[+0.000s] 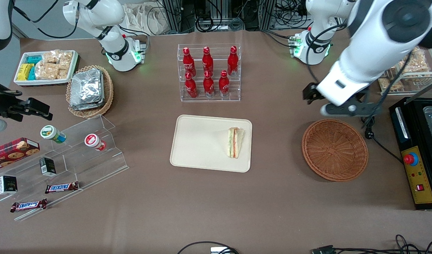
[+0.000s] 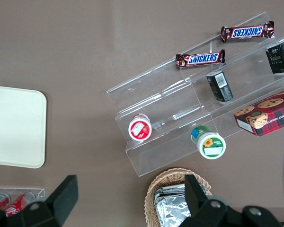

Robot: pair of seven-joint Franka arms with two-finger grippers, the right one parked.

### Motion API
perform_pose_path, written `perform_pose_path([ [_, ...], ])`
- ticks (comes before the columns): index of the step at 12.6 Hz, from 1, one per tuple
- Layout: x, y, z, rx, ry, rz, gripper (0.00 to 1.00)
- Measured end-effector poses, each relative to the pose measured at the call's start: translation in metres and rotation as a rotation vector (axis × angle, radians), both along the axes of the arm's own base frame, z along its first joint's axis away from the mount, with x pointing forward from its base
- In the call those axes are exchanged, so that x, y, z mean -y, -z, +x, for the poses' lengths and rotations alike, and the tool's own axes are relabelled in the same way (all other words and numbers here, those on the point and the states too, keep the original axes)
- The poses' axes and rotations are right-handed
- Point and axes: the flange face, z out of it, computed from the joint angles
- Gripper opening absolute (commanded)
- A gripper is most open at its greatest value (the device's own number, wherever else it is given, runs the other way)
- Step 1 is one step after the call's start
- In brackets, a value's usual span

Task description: Place sandwich from basket to tray

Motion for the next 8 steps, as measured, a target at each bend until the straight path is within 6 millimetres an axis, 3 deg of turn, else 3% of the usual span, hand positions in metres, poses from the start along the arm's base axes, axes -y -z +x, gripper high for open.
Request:
perform_pose_path([
  [3,-0.040,0.002,-0.001,-0.057,-0.040,0.029,1.00],
  [8,-0.075,0.021,0.001,-0.105,-0.043,0.035,1.00],
])
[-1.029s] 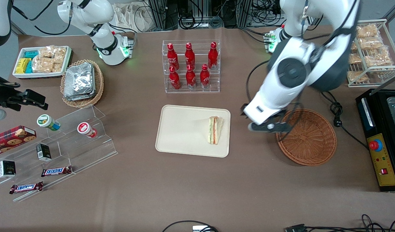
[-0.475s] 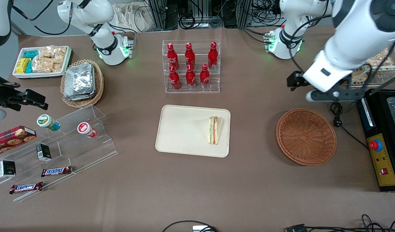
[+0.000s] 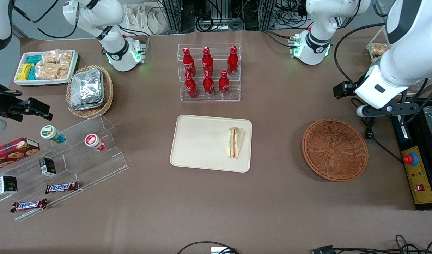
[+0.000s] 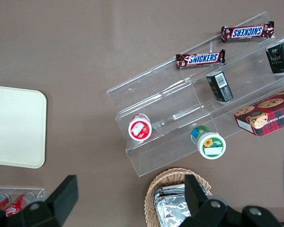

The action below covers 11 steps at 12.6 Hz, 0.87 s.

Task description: Place sandwich from basket to tray

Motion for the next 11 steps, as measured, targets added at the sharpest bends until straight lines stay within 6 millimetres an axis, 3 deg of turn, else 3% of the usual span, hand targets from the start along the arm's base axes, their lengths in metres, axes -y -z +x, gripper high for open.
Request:
perform_pose_path([
  [4,-0.005,0.001,-0.007,0.011,-0.002,0.002,1.00],
  [9,-0.053,-0.008,-0.007,0.103,0.072,-0.034,1.00],
  [11,-0.063,-0.009,-0.002,0.129,0.105,-0.044,1.00],
])
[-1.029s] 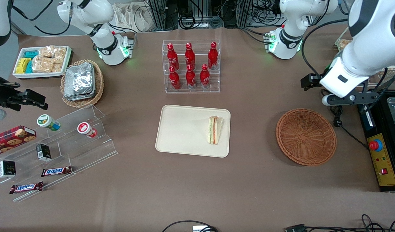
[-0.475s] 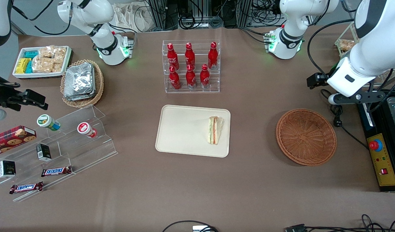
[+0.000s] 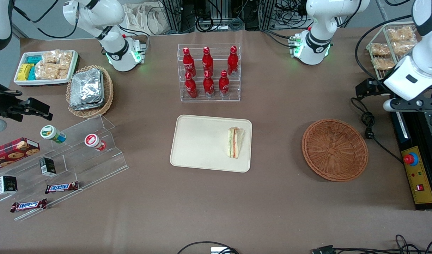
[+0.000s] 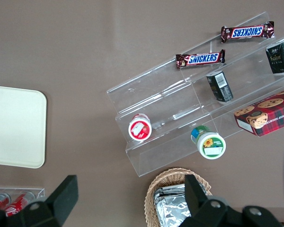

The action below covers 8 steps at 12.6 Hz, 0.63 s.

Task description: Place sandwich from basket to tray

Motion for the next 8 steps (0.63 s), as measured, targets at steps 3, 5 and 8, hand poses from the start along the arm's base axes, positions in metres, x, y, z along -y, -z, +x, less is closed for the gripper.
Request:
perform_pose_path([
  [3,-0.0054,0.0000,0.0022,0.010,0.041,-0.006,1.00],
  [5,-0.0057,0.0000,0.0023,0.010,0.043,-0.006,1.00],
  [8,-0.0056,0.0015,0.0021,0.007,0.043,-0.006,1.00],
])
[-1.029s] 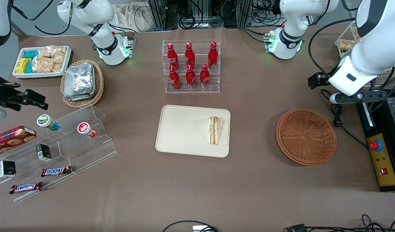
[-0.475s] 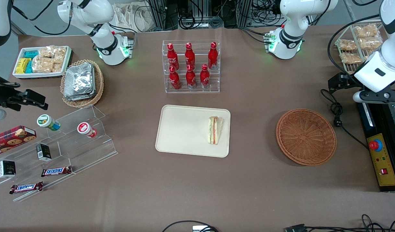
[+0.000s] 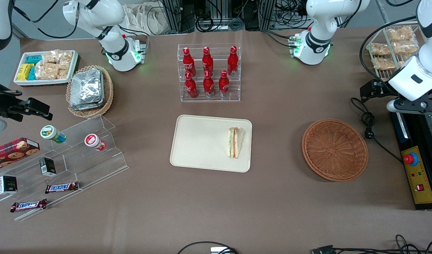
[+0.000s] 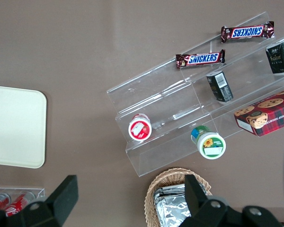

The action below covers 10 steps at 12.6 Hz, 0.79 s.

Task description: Place sandwich from basket to tray

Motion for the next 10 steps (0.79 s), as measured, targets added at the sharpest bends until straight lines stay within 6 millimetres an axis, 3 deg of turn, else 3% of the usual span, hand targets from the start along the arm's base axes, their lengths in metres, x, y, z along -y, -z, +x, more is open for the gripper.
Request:
perform_pose_path([
  [10,-0.014,0.001,0.001,-0.003,-0.025,-0.002,1.00],
])
